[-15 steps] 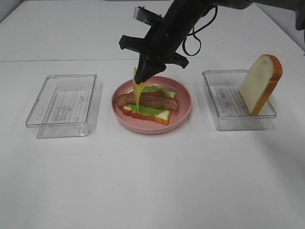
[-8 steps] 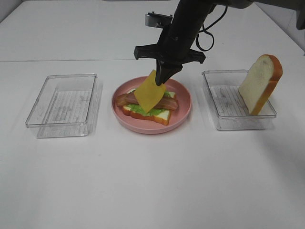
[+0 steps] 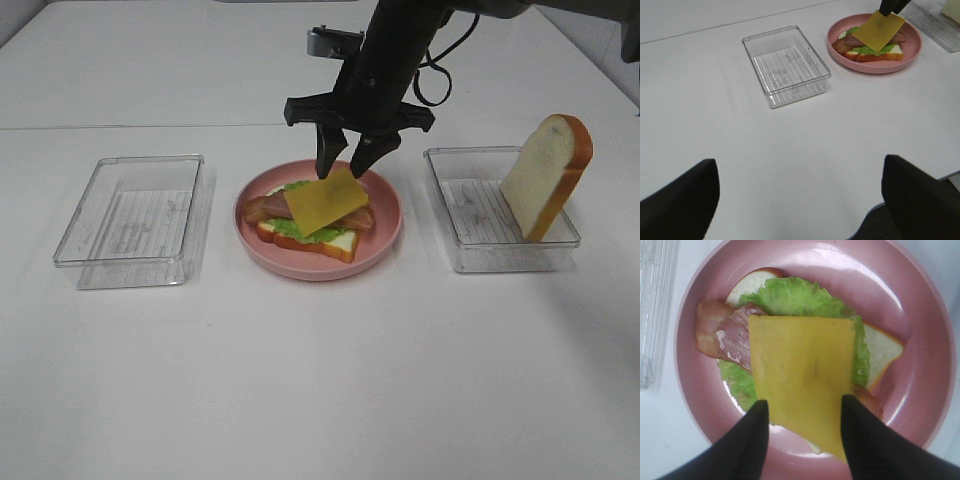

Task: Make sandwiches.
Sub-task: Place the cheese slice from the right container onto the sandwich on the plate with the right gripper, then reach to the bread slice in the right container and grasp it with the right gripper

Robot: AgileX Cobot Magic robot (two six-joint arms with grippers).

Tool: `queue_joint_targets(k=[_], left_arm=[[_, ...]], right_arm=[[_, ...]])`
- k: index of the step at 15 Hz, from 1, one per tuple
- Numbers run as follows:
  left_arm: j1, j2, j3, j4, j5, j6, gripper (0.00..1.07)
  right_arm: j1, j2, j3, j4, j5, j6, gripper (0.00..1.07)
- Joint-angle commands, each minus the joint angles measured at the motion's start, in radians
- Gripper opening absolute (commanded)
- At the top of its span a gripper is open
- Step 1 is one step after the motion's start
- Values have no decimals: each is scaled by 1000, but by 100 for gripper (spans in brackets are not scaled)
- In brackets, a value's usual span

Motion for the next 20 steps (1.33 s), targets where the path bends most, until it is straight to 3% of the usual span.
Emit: queue_joint_targets(k=[1,5,7,13,20], left_arm=[[-1,-21,1,-3,-10,1,84],[-1,-21,1,-3,-10,1,84],[-1,-21,1,-3,-10,1,84],[-1,-21,1,-3,-10,1,84],[-1,-21,1,-3,-10,1,84]], right_arm=[[-4,-2,-3,-7,-3,-3,70],[-4,-41,-3,-51,23,-3,74],[-15,-89,-3,-137,56,0,74],[-212,-270,-3,-226,174,1,74],[-438,-285,5,-248,205,-10,74]])
